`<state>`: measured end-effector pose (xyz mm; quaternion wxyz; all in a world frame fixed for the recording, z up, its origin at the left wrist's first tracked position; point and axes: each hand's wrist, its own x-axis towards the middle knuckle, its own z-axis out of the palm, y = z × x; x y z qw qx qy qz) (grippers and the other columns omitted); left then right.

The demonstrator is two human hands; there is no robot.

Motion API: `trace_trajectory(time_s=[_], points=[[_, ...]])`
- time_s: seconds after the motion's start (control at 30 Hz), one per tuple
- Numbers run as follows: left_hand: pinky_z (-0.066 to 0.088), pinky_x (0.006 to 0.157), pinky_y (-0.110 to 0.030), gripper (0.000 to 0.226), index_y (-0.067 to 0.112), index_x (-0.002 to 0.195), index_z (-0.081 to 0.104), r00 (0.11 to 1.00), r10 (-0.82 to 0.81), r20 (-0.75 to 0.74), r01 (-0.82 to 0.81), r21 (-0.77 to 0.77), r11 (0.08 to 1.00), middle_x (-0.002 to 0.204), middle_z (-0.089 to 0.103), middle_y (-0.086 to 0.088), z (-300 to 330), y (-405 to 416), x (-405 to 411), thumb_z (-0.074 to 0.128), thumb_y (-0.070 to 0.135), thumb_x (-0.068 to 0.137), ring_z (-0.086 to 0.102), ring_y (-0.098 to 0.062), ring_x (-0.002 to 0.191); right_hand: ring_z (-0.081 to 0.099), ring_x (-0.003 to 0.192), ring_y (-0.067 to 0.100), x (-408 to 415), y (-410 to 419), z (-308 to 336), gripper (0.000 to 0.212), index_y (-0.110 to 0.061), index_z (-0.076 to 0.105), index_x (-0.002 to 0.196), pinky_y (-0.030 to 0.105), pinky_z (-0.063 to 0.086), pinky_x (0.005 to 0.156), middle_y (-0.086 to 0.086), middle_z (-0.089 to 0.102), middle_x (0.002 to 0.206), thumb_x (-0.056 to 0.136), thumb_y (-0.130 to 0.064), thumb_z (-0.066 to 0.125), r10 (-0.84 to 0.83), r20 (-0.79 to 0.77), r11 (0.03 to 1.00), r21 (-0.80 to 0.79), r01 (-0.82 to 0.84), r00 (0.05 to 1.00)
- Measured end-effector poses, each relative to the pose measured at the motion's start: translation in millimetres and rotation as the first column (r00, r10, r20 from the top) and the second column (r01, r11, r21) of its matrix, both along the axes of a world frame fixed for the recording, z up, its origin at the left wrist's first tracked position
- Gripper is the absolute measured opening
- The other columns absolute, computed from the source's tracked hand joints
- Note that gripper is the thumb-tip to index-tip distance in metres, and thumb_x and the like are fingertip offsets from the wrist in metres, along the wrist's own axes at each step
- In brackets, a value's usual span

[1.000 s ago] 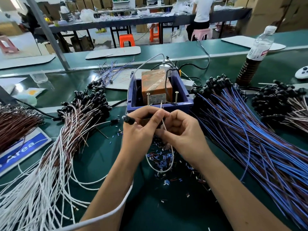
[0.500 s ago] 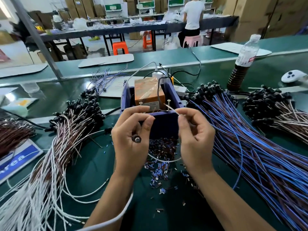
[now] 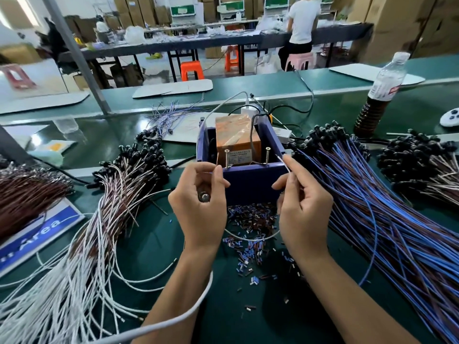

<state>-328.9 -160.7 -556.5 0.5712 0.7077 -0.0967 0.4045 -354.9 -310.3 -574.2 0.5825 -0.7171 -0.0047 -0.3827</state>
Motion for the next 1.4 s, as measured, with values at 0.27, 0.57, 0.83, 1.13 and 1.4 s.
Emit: trace_trajectory(time_s=[0.27,0.57,0.83,1.13,1.4], points=[[0.046,0.055,-0.025,0.012,0.019,0.085,0.07,0.999,0.002,-0.054,-0.004,-0.031,1.0,0.065,0.067,0.007,-3.5,2.4,3.5,0.067,0.018,0.097,0.061,-0.015,0.054,0.055,0.052,0.02,1.9,1.0,-3.1,0.038,-0.016,0.064,0.141,0.045,0.049,0.048,-0.005,0.066,0.087,0.11,-0.008,0.045,0.061,-0.028,0.996,-0.064,-0.063,0.998],[0.044,0.061,-0.012,0.015,0.022,0.082,0.073,0.996,0.014,-0.093,-0.018,-0.04,0.999,0.064,0.067,0.015,-1.6,0.6,3.0,0.064,0.026,0.093,0.064,-0.004,0.059,0.056,0.057,0.012,4.9,-1.2,-5.7,0.036,-0.008,0.064,0.139,0.03,0.044,0.055,-0.001,0.066,0.084,0.109,-0.001,0.045,0.045,-0.006,0.994,-0.097,-0.045,0.999],[0.047,0.053,-0.03,0.015,0.018,0.081,0.072,0.995,0.101,-0.016,-0.102,-0.069,0.992,0.063,0.065,0.006,2.7,0.4,0.1,0.066,0.02,0.095,0.06,-0.013,0.056,0.057,0.056,0.016,1.5,-0.1,-3.4,0.038,-0.016,0.062,0.141,0.037,0.047,0.052,-0.005,0.065,0.084,0.109,-0.009,0.043,0.026,-0.003,0.995,-0.096,-0.027,1.0],[0.044,0.047,-0.039,0.015,0.018,0.082,0.07,0.999,0.03,0.045,-0.028,-0.053,0.998,0.062,0.063,-0.003,23.9,-10.9,-13.3,0.065,0.014,0.096,0.056,-0.027,0.052,0.067,0.065,0.019,-15.5,-1.2,9.7,0.027,-0.011,0.066,0.117,0.048,0.054,0.053,-0.005,0.07,0.098,0.107,-0.001,0.043,-0.102,0.076,0.995,-0.011,0.103,0.992],[0.038,0.051,-0.014,0.015,0.009,0.081,0.073,0.79,-0.501,-0.353,0.504,-0.09,0.859,0.067,0.07,-0.002,90.2,-77.1,-18.3,0.069,0.013,0.096,0.052,-0.001,0.048,0.037,0.14,0.036,-50.0,-85.1,52.9,0.042,-0.011,0.064,0.139,0.055,0.031,0.118,0.017,0.035,0.16,0.103,-0.028,0.051,-0.512,-0.099,0.835,-0.293,0.466,0.853]])
